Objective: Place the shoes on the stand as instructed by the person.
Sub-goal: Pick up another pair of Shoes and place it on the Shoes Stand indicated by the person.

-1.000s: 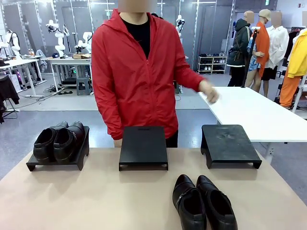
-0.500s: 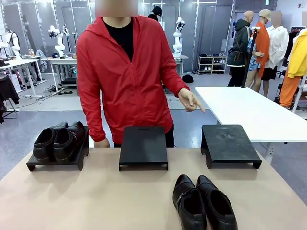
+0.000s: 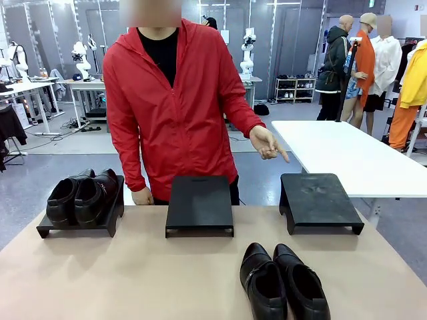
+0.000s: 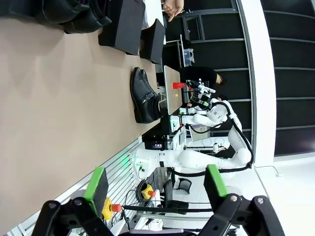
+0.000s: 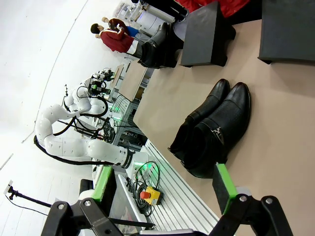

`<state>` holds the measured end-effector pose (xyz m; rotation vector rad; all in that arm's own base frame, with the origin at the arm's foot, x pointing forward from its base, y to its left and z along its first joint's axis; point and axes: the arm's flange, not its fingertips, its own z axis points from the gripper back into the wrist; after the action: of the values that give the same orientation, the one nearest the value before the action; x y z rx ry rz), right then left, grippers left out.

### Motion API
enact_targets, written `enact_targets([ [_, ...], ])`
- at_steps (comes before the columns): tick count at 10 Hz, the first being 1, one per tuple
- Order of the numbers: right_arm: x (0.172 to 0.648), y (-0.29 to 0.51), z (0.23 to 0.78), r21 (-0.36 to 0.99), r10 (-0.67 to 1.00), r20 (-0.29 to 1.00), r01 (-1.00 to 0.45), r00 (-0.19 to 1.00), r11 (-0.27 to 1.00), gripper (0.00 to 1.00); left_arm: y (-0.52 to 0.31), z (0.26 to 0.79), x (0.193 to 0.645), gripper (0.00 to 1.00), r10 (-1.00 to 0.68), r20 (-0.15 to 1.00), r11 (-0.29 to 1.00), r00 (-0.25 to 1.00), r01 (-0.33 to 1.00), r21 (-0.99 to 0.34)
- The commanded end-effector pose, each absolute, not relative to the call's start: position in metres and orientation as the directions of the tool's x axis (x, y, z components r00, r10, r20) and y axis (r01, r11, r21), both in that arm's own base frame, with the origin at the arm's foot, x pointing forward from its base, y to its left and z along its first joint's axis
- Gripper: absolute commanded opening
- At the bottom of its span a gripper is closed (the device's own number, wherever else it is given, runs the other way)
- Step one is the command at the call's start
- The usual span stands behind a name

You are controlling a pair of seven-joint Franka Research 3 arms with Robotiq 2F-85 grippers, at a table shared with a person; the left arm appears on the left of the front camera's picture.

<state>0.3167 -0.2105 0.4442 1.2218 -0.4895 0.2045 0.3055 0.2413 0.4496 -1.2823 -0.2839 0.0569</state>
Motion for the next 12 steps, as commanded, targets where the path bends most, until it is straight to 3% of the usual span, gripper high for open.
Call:
enact_targets([
  [1,0.317,-0.211,0.444,0.848,-0.108,0.465,-0.407,0.879,0.34,1.0,0.239,0.451,0.301,1.0,0.188,0.186,0.286,0.964,0.128,-0.95],
  [8,0.337,-0.037,0.574,0.699,0.264,0.26,-0.37,0.929,0.612,1.0,0.239,0.451,0.301,1.0,0.188,0.186,0.286,0.964,0.128,-0.95],
  [12,0.344,0.074,0.567,0.568,0.228,0.091,-0.238,0.969,0.788,1.0,0.239,0.451,0.301,1.0,0.188,0.186,0.286,0.964,0.128,-0.95],
])
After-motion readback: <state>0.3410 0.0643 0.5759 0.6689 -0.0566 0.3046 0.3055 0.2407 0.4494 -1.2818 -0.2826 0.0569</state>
